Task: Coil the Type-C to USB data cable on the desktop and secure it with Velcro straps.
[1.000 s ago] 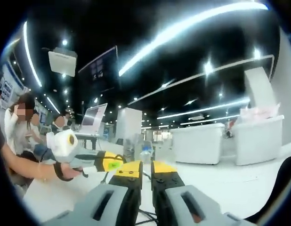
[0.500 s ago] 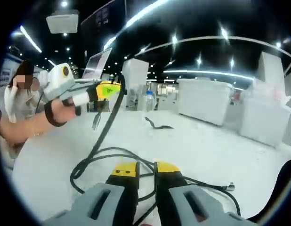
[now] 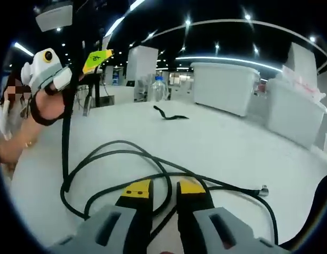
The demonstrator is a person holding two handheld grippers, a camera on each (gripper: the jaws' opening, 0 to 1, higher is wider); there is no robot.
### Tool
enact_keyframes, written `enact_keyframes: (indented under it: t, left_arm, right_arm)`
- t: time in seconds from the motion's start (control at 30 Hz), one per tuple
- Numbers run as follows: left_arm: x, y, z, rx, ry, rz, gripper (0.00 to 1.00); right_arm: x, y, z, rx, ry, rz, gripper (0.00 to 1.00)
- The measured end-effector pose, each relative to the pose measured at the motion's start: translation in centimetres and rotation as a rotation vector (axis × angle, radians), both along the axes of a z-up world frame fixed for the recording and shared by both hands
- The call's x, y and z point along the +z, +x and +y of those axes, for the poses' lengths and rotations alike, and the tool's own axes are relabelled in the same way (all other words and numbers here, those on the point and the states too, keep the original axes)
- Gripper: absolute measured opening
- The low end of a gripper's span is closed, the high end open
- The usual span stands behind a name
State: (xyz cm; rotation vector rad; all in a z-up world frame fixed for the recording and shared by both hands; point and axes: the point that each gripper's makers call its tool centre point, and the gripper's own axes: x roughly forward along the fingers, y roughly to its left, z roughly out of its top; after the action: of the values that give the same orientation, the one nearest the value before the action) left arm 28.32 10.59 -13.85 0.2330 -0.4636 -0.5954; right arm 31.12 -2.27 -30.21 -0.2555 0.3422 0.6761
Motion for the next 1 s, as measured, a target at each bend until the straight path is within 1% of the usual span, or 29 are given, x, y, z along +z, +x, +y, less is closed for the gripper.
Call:
enact_keyframes:
  t: [0.03, 0.07, 0.23, 0.37, 0.5, 0.53, 0.57, 0.67, 0.73, 0.77, 0.8, 0.83, 0.87, 0.9, 0.93, 0.97, 1.0]
  left_arm:
    - [0.2, -0.1, 0.1, 0.000, -0.004, -0.005, 0.05]
    - [0.3, -0.1, 0.2, 0.000, -0.009, -0.008, 0.05]
    - [0.5, 0.0, 0.5, 0.004, -0.030, -0.006, 0.05]
    - [0.3, 0.0, 0.3, -0.001, -0.027, -0.003, 0.05]
    - [0.1, 0.0, 0.1, -0.006, -0.023, 0.003, 0.05]
    - [0.0, 0.0, 0.1, -0.008, -0.025, 0.007, 0.05]
    - [-0.1, 0.1, 0.0, -0.010, -0.026, 0.010, 0.05]
    - [-0.3, 0.2, -0.1, -0.013, -0.025, 0.017, 0.05]
    - [-0.4, 0.2, -0.3, -0.018, -0.025, 0.023, 0.05]
    - [-0.5, 0.2, -0.4, -0.021, -0.022, 0.025, 0.05]
    - [-0.7, 0.2, -0.6, -0.024, -0.019, 0.027, 0.05]
    - [-0.8, 0.2, -0.8, -0.029, -0.014, 0.030, 0.05]
    - [-0.9, 0.2, -0.9, -0.031, -0.009, 0.031, 0.05]
    - [-1.1, 0.2, -1.1, -0.030, 0.003, 0.031, 0.05]
    - [-1.1, 0.3, -1.2, -0.025, 0.013, 0.029, 0.05]
    - [-1.2, 0.2, -1.2, -0.023, 0.018, 0.028, 0.05]
    - [-1.2, 0.2, -1.2, -0.023, 0.020, 0.028, 0.05]
  right_arm:
    - [0.0, 0.0, 0.0, 0.000, -0.005, -0.001, 0.10]
    - [-0.1, 0.1, -0.2, -0.006, -0.018, -0.010, 0.10]
    - [-0.1, 0.3, -0.6, -0.023, -0.041, -0.014, 0.05]
    - [0.3, 0.4, -1.1, -0.025, -0.120, -0.060, 0.04]
    - [2.0, 0.4, -1.5, -0.022, -0.186, -0.157, 0.03]
    - [2.9, 0.4, -1.8, -0.025, -0.218, -0.201, 0.03]
    - [3.3, 0.3, -1.9, -0.028, -0.242, -0.224, 0.03]
    - [5.6, -0.3, -2.4, -0.014, -0.411, -0.371, 0.02]
    - [6.4, -0.8, -2.4, -0.004, -0.495, -0.430, 0.02]
    - [6.6, -1.2, -2.2, 0.009, -0.519, -0.440, 0.02]
    - [6.3, -1.7, -1.5, 0.045, -0.464, -0.403, 0.02]
    - [6.2, -2.5, -0.7, 0.082, -0.352, -0.335, 0.02]
    - [6.1, -2.8, -0.4, 0.101, -0.300, -0.295, 0.02]
    - [5.8, -3.3, -0.2, 0.138, -0.242, -0.230, 0.02]
    - [5.9, -3.0, -0.9, 0.119, -0.257, -0.226, 0.02]
    - [6.0, -2.3, -2.2, 0.060, -0.315, -0.248, 0.01]
    - [6.1, -2.0, -2.9, 0.044, -0.379, -0.273, 0.01]
